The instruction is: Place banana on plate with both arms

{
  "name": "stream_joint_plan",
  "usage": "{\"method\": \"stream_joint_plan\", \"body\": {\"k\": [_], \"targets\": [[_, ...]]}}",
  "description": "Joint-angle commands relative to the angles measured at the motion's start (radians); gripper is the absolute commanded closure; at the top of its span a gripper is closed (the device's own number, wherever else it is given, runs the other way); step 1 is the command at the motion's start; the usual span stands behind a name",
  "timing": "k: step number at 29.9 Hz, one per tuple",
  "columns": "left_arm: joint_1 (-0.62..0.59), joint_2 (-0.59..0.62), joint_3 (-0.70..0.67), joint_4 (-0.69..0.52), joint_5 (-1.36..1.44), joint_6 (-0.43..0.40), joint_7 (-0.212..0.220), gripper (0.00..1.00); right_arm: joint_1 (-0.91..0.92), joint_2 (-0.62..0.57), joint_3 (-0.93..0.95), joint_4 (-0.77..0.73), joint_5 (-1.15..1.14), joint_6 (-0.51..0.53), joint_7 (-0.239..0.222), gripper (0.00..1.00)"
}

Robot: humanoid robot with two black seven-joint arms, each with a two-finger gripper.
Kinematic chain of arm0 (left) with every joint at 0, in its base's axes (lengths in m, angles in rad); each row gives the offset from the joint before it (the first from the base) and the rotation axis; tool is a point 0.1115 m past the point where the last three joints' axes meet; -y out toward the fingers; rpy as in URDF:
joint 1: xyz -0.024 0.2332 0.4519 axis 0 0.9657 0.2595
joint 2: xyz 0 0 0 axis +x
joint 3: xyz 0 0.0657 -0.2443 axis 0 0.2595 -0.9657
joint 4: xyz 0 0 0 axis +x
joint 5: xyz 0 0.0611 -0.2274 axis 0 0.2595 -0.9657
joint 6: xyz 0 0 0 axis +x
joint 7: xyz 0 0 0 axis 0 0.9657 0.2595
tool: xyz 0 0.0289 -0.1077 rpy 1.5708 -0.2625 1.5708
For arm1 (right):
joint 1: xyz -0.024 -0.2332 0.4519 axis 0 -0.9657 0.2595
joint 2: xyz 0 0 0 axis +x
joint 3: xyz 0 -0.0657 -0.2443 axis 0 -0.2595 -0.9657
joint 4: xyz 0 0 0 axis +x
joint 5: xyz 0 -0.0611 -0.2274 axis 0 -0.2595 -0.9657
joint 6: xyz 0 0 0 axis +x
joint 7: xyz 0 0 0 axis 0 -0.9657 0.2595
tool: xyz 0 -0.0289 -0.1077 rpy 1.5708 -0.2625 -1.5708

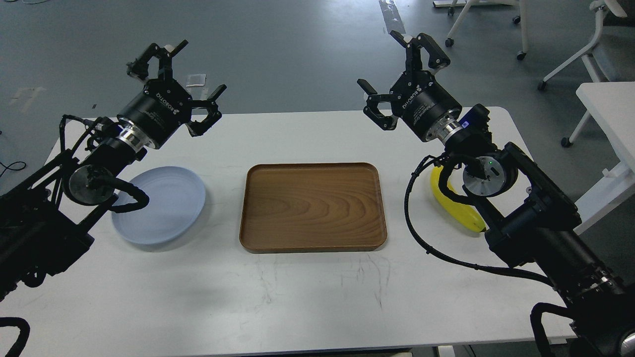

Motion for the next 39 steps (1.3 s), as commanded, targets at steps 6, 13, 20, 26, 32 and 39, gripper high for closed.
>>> {"method": "stream_joint_plan", "body": {"k": [6,13,20,26,32,39], "targets": [[0.033,0.024,-0.001,-0.007,-0.001,0.004,-0.001,0.02,-0.010,-0.001,-0.010,0.003,-0.011,0.003,-0.019,0.00],[0.053,0.019,-0.001,0.006,-0.001,0.004,0.007,0.02,-0.015,0.004,-0.009,0.000,-0.012,-0.011,-0.018,0.00],[0.051,0.011,-0.001,0.006,-0.001,0.003,0.015,0.02,-0.030,0.002,-0.012,0.003,-0.012,-0.017,-0.016,0.00],[0.051,0.008,-0.001,0.006,0.009,-0.007,0.002,0.02,-0.030,0.001,-0.012,0.010,-0.011,-0.034,-0.021,0.00],[0.048,0.011,-0.001,0.009,0.026,-0.011,0.001,0.02,-0.035,0.001,-0.035,0.009,-0.009,0.017,-0.041,0.00],[0.037,-0.008,-0.001,0.007,0.037,-0.020,0.010,0.02,-0.027,0.005,-0.030,0.001,-0.009,0.015,-0.039,0.00]]}}
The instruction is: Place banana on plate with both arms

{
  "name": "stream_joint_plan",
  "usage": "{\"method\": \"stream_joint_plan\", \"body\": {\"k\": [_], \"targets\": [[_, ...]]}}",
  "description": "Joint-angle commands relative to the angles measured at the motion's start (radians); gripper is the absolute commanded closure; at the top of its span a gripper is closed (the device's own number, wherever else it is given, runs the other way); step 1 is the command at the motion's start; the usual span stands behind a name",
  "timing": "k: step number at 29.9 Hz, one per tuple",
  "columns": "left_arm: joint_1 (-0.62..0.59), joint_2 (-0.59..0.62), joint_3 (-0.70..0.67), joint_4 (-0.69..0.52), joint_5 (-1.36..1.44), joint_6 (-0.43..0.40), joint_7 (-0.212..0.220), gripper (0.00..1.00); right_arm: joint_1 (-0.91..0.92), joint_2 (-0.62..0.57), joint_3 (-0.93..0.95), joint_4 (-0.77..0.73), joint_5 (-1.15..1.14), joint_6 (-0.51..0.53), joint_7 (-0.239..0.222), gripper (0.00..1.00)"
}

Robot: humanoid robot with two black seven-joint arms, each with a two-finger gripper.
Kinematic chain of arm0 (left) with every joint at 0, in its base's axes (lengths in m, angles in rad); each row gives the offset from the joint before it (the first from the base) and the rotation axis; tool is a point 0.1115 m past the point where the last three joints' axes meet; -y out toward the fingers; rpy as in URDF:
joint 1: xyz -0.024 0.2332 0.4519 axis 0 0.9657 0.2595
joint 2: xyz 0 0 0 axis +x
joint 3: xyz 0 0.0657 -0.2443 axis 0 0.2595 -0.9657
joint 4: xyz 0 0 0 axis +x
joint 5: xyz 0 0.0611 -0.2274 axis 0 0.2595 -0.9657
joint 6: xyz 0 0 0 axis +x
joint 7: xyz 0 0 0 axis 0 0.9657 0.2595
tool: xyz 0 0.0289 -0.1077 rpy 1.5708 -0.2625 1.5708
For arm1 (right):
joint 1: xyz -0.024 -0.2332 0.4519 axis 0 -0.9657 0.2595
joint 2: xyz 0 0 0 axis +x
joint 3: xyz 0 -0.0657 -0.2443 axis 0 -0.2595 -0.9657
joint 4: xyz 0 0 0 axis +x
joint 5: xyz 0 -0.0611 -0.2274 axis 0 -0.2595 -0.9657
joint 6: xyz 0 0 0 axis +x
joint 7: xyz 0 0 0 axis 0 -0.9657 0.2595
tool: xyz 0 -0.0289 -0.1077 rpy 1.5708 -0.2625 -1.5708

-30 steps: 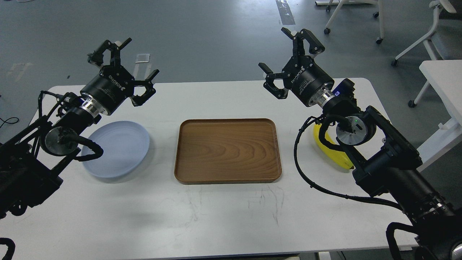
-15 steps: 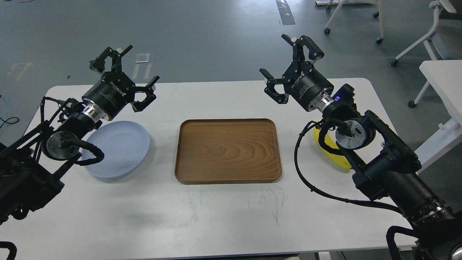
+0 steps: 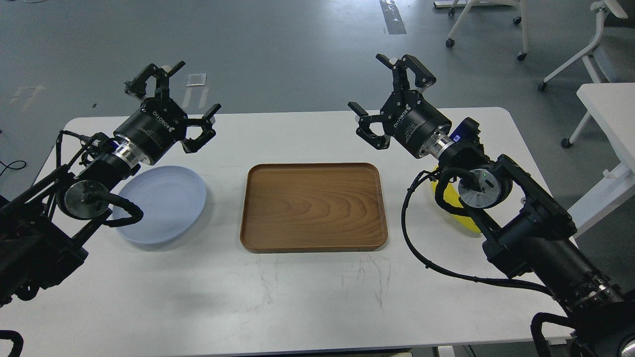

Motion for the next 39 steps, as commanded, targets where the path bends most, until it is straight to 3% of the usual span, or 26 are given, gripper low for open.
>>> {"method": "stream_joint_plan", "body": {"k": [1,21,27,39], "targets": [[-0.002,-0.020,0.009,-0.003,-0.001,-0.012,0.013,0.02,0.000,0.002,0.006,-0.002,0.000,-0.001,0.004,0.00],[0.004,-0.045,-0.002,0.028,-0.009,-0.001,0.011,0.02,-0.008,-0.007,0.017,-0.002,0.000,0.005,-0.023,0.00],[0.010,-0.037,-0.019,0.025,-0.008,-0.008,-0.010,0.02,-0.009,-0.006,0.015,-0.004,0.000,0.005,-0.023,0.00],[-0.033,0.076,0.000,-0.032,0.150,0.063,-0.006,0.02,-0.029,-0.027,0.043,-0.002,0.000,0.005,-0.023,0.00]]}}
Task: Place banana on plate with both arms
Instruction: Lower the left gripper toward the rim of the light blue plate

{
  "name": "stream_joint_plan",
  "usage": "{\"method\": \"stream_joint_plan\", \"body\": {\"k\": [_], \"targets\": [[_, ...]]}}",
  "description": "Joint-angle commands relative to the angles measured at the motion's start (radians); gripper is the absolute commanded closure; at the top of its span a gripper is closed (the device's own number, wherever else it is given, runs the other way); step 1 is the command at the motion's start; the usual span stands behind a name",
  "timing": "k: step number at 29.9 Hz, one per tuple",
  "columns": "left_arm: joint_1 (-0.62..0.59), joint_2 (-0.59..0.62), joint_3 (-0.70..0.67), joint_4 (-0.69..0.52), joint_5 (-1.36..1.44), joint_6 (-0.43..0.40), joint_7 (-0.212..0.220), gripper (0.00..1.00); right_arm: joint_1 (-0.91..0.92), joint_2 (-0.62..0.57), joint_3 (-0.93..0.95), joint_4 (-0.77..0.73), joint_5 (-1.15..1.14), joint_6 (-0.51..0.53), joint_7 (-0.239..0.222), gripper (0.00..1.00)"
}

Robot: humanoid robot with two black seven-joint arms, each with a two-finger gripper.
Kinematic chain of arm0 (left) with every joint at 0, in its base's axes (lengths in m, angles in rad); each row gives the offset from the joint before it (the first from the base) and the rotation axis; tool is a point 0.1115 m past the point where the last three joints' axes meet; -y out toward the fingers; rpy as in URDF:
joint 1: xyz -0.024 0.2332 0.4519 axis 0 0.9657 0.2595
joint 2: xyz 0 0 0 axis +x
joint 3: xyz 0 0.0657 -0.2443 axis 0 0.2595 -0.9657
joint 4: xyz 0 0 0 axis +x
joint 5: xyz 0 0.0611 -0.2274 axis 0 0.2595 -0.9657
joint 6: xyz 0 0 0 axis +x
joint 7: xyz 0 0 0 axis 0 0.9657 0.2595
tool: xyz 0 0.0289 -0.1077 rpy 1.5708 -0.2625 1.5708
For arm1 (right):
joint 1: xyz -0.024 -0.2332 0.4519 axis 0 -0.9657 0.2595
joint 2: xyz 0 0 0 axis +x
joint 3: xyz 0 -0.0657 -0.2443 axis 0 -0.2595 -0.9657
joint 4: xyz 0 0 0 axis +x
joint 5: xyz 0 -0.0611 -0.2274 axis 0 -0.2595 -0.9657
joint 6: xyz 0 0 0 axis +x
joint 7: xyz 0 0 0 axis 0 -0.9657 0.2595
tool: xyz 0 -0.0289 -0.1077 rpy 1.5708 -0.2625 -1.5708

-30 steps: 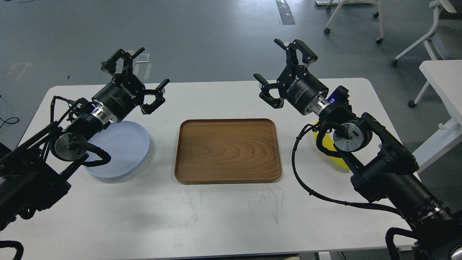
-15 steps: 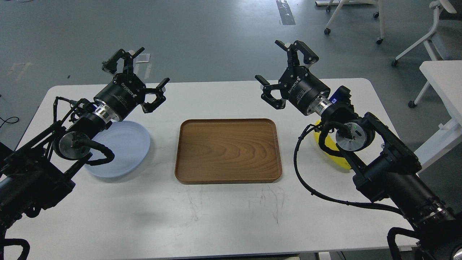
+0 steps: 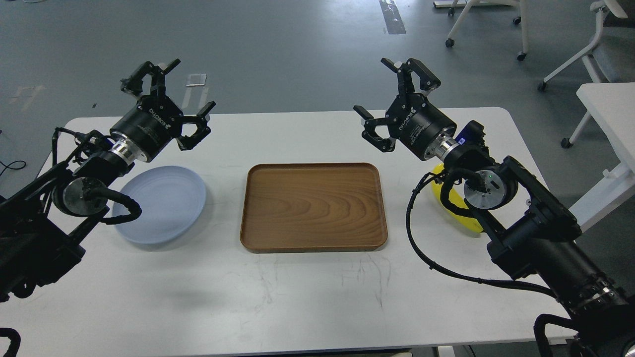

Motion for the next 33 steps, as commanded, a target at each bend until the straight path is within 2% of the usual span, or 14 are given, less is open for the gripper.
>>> {"method": "stream_joint_plan", "body": {"k": [1,4,5,7,8,9,10,11,12,14,17,27,33], "targets": [[-0.018,0.051,0.001,-0.038,0.109,0.009,0.002,0.02,-0.007,-0.008,0.008,0.001,0.000,0.000,0.001,0.00],[-0.016,0.078,0.008,-0.088,0.300,0.098,-0.003,0.02,-0.010,-0.028,0.010,0.001,0.000,-0.003,0.005,0.00],[-0.016,0.079,0.016,-0.098,0.407,0.178,-0.012,0.02,-0.010,-0.037,0.010,0.001,0.000,-0.007,0.009,0.00],[-0.018,0.079,0.019,-0.113,0.529,0.263,-0.035,0.02,-0.012,-0.051,0.012,0.001,0.000,-0.009,0.011,0.00],[-0.018,0.079,0.016,-0.128,0.651,0.347,-0.091,0.02,-0.012,-0.061,0.022,0.001,0.000,-0.010,0.012,0.00],[-0.018,0.079,0.018,-0.136,0.702,0.387,-0.131,0.02,-0.012,-0.064,0.028,0.000,0.000,-0.012,0.012,0.00],[-0.015,0.078,0.021,-0.145,0.784,0.456,-0.212,0.02,-0.012,-0.066,0.042,0.000,0.000,-0.013,0.012,0.00],[-0.009,0.069,0.024,-0.145,0.828,0.508,-0.263,0.02,-0.012,-0.067,0.050,0.000,0.000,-0.016,0.012,0.00],[-0.004,0.068,0.030,-0.145,0.834,0.523,-0.276,0.02,-0.012,-0.071,0.053,0.000,0.000,-0.020,0.012,0.00],[-0.001,0.084,0.082,-0.150,0.831,0.520,-0.280,0.02,-0.012,-0.078,0.054,0.001,0.000,-0.029,0.012,0.00],[-0.002,0.099,0.133,-0.139,0.830,0.469,-0.294,0.02,-0.012,-0.087,0.061,0.003,0.001,-0.032,0.012,0.00],[-0.007,0.196,0.157,-0.111,0.845,0.460,-0.297,0.02,-0.012,-0.089,0.064,0.007,0.001,-0.032,0.014,0.00],[-0.047,0.283,0.324,-0.124,0.905,0.460,-0.294,0.02,-0.012,-0.084,0.065,0.006,0.001,-0.032,0.014,0.00]]}}
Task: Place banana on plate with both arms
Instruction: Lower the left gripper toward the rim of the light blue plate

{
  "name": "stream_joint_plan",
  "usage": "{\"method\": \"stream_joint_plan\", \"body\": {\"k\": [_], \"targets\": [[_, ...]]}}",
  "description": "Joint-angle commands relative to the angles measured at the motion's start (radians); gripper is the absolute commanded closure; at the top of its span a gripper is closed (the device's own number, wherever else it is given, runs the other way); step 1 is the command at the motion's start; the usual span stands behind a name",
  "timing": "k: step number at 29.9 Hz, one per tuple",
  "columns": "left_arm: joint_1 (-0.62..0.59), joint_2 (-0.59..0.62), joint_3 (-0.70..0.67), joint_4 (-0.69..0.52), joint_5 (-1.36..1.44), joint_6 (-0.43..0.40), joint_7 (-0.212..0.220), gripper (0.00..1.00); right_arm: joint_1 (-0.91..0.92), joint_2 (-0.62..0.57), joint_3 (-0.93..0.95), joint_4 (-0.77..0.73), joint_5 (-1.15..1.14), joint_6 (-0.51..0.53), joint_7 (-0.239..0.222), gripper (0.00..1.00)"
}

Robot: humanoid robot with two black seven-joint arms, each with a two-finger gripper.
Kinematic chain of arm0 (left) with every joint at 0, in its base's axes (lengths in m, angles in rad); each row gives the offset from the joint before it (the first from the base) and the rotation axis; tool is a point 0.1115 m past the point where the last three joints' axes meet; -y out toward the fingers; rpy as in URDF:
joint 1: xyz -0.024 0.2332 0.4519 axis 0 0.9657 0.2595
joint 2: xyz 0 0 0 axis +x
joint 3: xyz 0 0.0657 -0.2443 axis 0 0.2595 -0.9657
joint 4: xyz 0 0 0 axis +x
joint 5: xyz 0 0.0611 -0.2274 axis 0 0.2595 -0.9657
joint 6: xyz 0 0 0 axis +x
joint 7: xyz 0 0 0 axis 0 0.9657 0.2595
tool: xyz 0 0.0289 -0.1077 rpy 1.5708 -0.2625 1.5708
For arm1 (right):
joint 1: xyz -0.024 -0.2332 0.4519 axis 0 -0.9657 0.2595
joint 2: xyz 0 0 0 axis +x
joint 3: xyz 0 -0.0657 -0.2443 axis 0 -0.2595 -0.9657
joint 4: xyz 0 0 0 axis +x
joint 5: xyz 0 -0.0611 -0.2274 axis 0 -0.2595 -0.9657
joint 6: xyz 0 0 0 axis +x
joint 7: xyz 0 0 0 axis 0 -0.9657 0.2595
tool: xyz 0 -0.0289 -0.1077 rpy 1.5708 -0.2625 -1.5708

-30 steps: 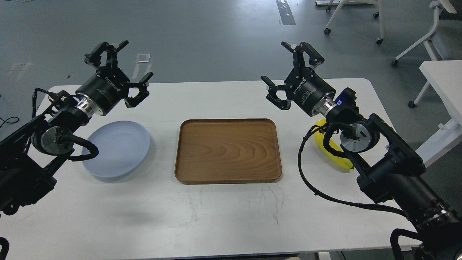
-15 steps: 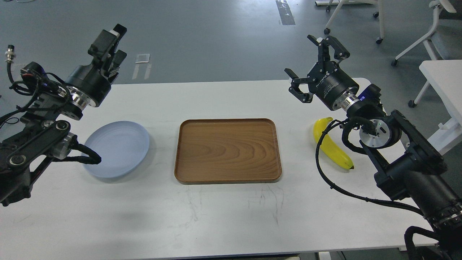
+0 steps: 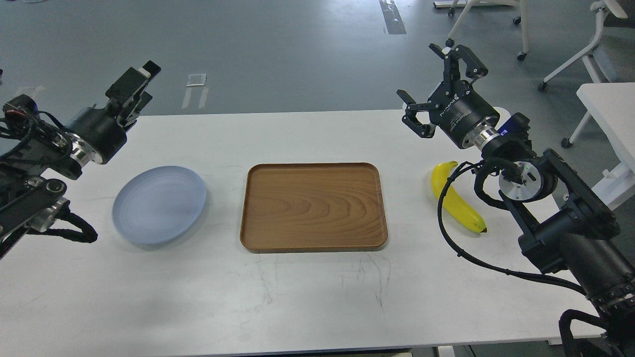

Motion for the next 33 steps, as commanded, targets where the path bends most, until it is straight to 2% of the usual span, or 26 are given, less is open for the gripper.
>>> {"method": "stream_joint_plan", "body": {"k": [1,7,12,16,24,33], "targets": [[-0.025,0.047,0.089,-0.007,0.099,0.002,0.002,0.02,0.000,0.001,0.000,-0.002,0.000,0.000,0.000,0.00],[-0.008,0.079,0.104,-0.007,0.366,0.072,0.016,0.02,0.000,0.003,-0.002,-0.005,0.000,0.002,0.000,0.00],[-0.004,0.086,0.124,0.008,0.386,0.072,0.022,0.02,0.000,0.003,-0.006,-0.005,-0.002,0.000,0.000,0.00],[-0.011,0.090,0.204,0.030,0.385,0.077,0.025,0.02,0.000,0.004,-0.008,-0.007,-0.002,0.000,0.000,0.00],[-0.018,0.075,0.296,0.191,0.386,0.132,0.039,0.02,0.000,0.003,-0.011,-0.012,-0.003,0.000,0.000,0.00],[-0.019,0.059,0.408,0.215,0.386,0.183,0.037,0.02,0.009,0.004,-0.005,-0.035,-0.003,0.000,0.000,0.00]]}}
